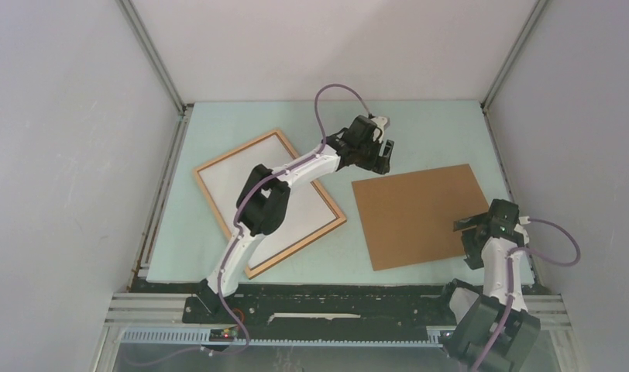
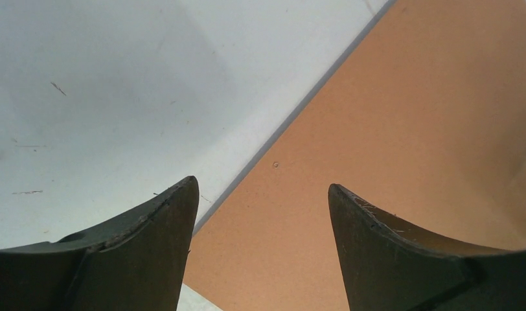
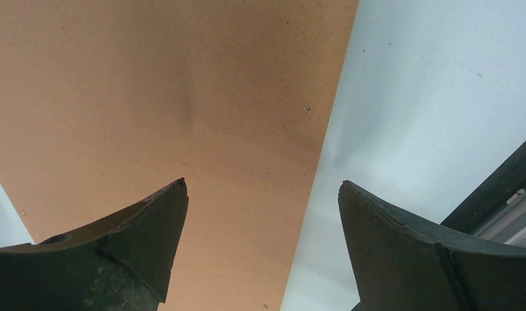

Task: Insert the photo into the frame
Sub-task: Move the photo frame item to the center of the board.

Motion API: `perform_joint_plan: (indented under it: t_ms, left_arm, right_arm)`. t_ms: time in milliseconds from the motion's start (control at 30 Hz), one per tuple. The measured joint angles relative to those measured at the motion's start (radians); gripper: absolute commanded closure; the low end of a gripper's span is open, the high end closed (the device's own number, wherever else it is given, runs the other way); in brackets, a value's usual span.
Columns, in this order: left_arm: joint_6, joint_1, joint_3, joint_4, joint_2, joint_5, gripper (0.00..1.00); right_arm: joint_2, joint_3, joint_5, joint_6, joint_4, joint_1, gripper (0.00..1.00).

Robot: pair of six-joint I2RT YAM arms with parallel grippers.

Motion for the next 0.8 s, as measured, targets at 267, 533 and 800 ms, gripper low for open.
perform_joint_plan:
  t_ms: [267,533,800]
  left_arm:
    - [-0.064,0.009,0.055,-0.036,0.077,0.021,0.19]
    - [-0.194,0.048,0.056,-0.044,0.122,0.103,0.20]
    - [-0.262,0.072,-0.053,0.091,0.093,0.182,0.22]
  right_arm:
    - [0.100,-0.009,-0.002,0.000,0.068,0.000,0.07]
    - [0.136,-0.009,-0.041,-0.047,0.143,-0.001,0.07]
    - [0.238,0.026,-0.141,-0.109,0.241,0.002,0.07]
